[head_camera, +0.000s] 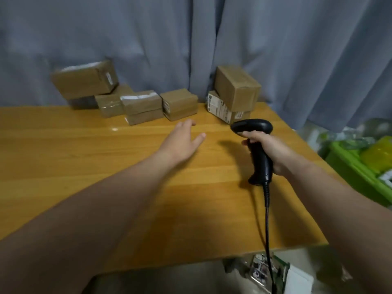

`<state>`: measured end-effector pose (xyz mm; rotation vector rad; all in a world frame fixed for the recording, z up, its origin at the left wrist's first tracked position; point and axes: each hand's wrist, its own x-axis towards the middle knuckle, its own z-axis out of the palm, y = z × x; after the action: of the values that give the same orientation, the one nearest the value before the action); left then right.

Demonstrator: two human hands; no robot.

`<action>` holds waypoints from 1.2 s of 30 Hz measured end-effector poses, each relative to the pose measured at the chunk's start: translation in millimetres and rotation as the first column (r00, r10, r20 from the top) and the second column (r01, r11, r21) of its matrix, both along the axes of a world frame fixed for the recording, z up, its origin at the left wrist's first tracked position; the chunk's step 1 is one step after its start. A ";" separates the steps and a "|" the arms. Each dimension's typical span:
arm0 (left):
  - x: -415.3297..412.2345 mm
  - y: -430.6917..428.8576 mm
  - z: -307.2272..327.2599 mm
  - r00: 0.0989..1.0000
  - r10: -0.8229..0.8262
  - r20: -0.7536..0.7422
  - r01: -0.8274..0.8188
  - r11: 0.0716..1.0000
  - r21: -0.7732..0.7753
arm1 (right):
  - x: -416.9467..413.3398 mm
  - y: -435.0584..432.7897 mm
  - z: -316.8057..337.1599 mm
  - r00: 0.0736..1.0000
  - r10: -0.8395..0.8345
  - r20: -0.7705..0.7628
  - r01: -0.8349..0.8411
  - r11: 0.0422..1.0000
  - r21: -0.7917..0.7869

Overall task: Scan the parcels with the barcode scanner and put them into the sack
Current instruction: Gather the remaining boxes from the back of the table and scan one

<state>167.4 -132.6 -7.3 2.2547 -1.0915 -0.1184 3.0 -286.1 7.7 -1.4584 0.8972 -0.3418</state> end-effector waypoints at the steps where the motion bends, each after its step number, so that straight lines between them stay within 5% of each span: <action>1: 8.3 -13.3 -2.2 1.000 0.005 -0.029 -0.004 1.000 0.017 | 7.5 -10.4 -4.3 0.999 0.011 -0.053 -0.011 1.000 0.007; 5: 22.2 -39.2 -11.1 0.988 0.017 -0.151 -0.002 0.995 0.103 | 28.7 -18.1 -19.3 0.987 0.008 -0.163 -0.011 1.000 -0.019; 10: 9.8 -41.3 12.1 0.926 0.081 -0.370 -0.030 0.989 0.143 | 35.0 3.0 -9.8 0.992 0.001 -0.124 0.004 0.999 0.033; 18: -26.3 -19.7 51.4 0.813 0.225 -0.538 -0.016 0.931 0.365 | 5.5 4.2 -5.8 0.863 0.019 -0.505 -0.068 0.995 -0.077; 23: -22.1 -32.7 62.4 0.793 0.284 -0.540 -0.080 0.926 0.370 | 11.4 -35.0 9.9 0.885 0.089 -0.458 -0.099 0.995 0.002; 27: -4.2 -51.0 70.9 0.777 0.301 -0.553 -0.132 0.937 0.325 | 32.8 -79.5 38.5 0.954 -0.162 -0.251 0.092 0.959 -0.266; 30: 21.9 -70.9 75.7 0.750 0.273 -0.603 -0.152 0.958 0.245 | 81.8 -127.6 70.5 0.979 -0.158 -0.131 0.108 0.941 -0.321; 33: 55.4 -101.2 83.1 0.658 0.252 -0.710 -0.173 0.968 0.182 | 139.7 -180.3 87.0 0.983 0.023 -0.181 -0.055 0.983 -0.175; 36: 90.0 -135.5 77.0 0.469 0.260 -0.844 -0.185 0.963 0.195 | 174.3 -211.5 80.7 0.950 0.180 -0.254 -0.184 0.983 0.007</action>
<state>257.4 -268.1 69.7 1.9185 -0.2129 -1.0888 177.2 -497.6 88.4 -1.6110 0.9551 -0.0241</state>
